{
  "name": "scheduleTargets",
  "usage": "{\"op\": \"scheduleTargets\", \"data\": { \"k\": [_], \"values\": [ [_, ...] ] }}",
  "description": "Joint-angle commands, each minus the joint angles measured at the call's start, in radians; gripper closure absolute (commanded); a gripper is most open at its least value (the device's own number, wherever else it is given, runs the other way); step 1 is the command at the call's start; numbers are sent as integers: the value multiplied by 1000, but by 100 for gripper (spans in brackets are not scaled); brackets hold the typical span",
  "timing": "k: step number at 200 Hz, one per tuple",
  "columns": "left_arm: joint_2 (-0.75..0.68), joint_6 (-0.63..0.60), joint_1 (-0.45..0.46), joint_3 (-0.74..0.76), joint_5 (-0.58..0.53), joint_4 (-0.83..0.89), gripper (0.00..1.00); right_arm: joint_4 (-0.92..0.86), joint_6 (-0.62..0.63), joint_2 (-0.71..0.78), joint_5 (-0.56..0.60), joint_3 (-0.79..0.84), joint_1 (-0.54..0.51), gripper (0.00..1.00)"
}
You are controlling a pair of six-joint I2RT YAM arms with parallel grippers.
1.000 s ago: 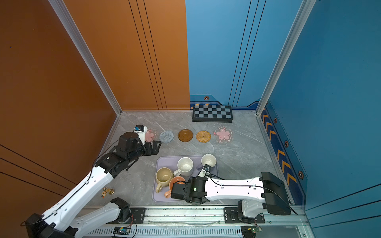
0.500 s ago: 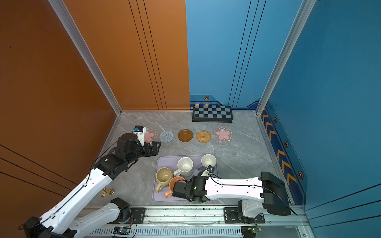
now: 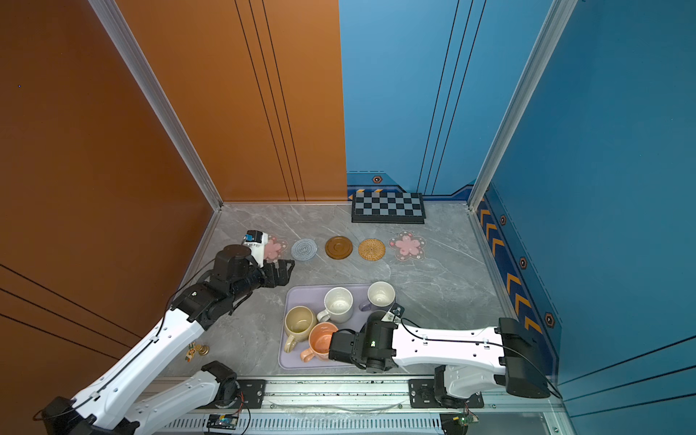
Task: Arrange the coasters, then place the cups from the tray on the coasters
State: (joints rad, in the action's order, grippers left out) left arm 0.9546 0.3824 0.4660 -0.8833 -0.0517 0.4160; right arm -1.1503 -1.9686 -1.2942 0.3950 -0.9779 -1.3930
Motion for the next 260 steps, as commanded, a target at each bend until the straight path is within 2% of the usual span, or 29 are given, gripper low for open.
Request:
{"op": "scheduleTargets", "data": {
  "k": [1, 34, 61, 130, 180, 260],
  "values": [
    [-7, -19, 11, 10, -20, 11, 2, -99, 15, 46, 9, 39, -1, 34],
    [-7, -25, 14, 8, -32, 20, 2, -104, 3, 109, 23, 76, -14, 34],
    [-3, -28, 16, 7, -37, 22, 2, -104, 52, 112, 37, 58, -31, 34],
    [15, -34, 18, 4, -51, 32, 2, -84, 274, -82, 54, -127, -95, 34],
    [25, -37, 22, -4, -52, 41, 2, -75, 269, -157, 23, -122, -91, 33],
    [90, -34, 24, -18, -46, 43, 2, 37, 211, -21, -1, 70, -15, 34]
  ]
}}
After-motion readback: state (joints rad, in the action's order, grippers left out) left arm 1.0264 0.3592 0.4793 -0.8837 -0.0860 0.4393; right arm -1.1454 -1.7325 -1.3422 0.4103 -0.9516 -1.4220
